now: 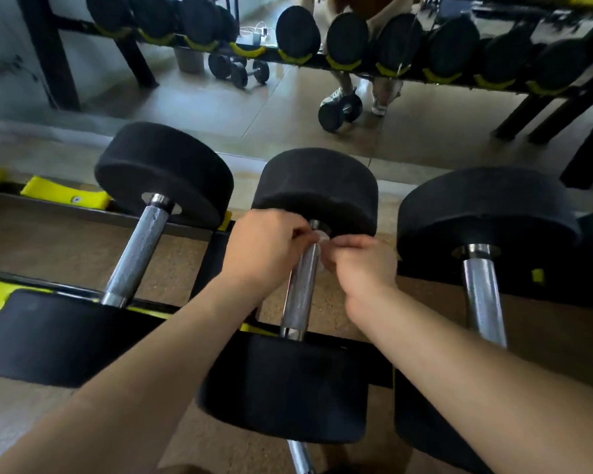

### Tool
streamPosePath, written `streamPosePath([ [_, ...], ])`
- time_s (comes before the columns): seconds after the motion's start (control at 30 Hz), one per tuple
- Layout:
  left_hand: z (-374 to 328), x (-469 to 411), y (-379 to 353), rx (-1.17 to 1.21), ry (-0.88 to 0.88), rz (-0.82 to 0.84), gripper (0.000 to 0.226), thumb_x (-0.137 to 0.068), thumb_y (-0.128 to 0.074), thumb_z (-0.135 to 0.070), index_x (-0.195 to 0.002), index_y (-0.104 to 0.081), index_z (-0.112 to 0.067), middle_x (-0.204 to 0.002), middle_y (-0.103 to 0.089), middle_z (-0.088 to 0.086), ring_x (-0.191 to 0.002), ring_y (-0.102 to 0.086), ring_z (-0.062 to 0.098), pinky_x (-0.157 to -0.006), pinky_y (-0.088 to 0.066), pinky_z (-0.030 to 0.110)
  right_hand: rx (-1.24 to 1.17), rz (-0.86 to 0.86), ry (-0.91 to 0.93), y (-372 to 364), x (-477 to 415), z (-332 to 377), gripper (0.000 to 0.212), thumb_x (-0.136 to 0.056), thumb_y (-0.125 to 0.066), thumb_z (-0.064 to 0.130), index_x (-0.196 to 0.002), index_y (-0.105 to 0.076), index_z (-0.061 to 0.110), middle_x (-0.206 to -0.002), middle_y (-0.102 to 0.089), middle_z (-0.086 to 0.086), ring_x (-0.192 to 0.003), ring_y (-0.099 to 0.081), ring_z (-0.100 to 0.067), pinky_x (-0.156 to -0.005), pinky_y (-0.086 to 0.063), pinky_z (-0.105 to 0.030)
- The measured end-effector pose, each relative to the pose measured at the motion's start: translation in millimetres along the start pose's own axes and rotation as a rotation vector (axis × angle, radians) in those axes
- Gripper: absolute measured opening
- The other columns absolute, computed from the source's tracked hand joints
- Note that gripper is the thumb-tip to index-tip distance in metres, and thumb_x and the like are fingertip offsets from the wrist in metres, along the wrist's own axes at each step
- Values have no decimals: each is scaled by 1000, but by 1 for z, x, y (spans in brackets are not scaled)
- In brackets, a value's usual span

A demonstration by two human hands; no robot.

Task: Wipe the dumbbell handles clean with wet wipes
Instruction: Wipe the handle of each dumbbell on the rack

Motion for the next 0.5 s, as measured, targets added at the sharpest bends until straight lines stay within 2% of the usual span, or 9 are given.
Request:
streamPosePath([
  [0.1,11,-4,2,141,161,-52,12,-87,-69,-30,-82,-77,-23,-76,-73,-6,-67,-63,8,-67,-51,28,-210,-137,-91,-8,3,-7,11,-86,-68,4,-84,-69,15,-85,-69,-1,-75,-63,-11,-58,-47,-17],
  [0.2,10,-5,3,159,192,-50,11,-86,-70,-30,-82,-77,-22,-75,-72,-7,-68,-63,7,-68,-52,31,-229,-91,-102,-10,8,-6,14,-89,-63,6,-87,-69,19,-80,-64,6,-71,-58,-3,-49,-38,-10],
  [0.27,9,-1,3,94,193,-2,12,-85,-71,-29,-78,-76,-20,-72,-70,-6,-67,-62,11,-66,-52,33,-110,-12,-68,-7,11,-8,21,-88,-61,2,-82,-70,20,-84,-67,4,-78,-63,-9,-56,-48,-13],
  [0.33,10,7,2,23,194,82,15,-82,-73,-29,-71,-72,-19,-65,-65,-6,-64,-60,12,-60,-50,30,-5,53,-47,-5,16,-10,23,-85,-62,-2,-82,-72,19,-86,-70,1,-82,-67,-14,-69,-57,-26],
  [0.43,10,13,1,13,197,167,14,-79,-76,-24,-67,-68,-21,-64,-62,-10,-64,-60,8,-59,-50,27,-16,61,-43,-6,19,-8,26,-85,-59,-5,-84,-70,18,-86,-69,0,-81,-67,-14,-71,-59,-28],
  [0.5,3,8,8,49,147,96,10,-80,-75,-24,-74,-68,-26,-66,-63,-12,-65,-60,6,-59,-49,26,-94,14,-86,-6,14,-6,24,-87,-57,-3,-87,-68,18,-88,-67,0,-82,-64,-13,-68,-54,-24],
])
Point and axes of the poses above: each hand's wrist, its own x-axis away from the middle knuckle, its own y-axis out of the back of the hand, z = x × y, the point moved 8 cm from there along -x, towards the middle knuckle
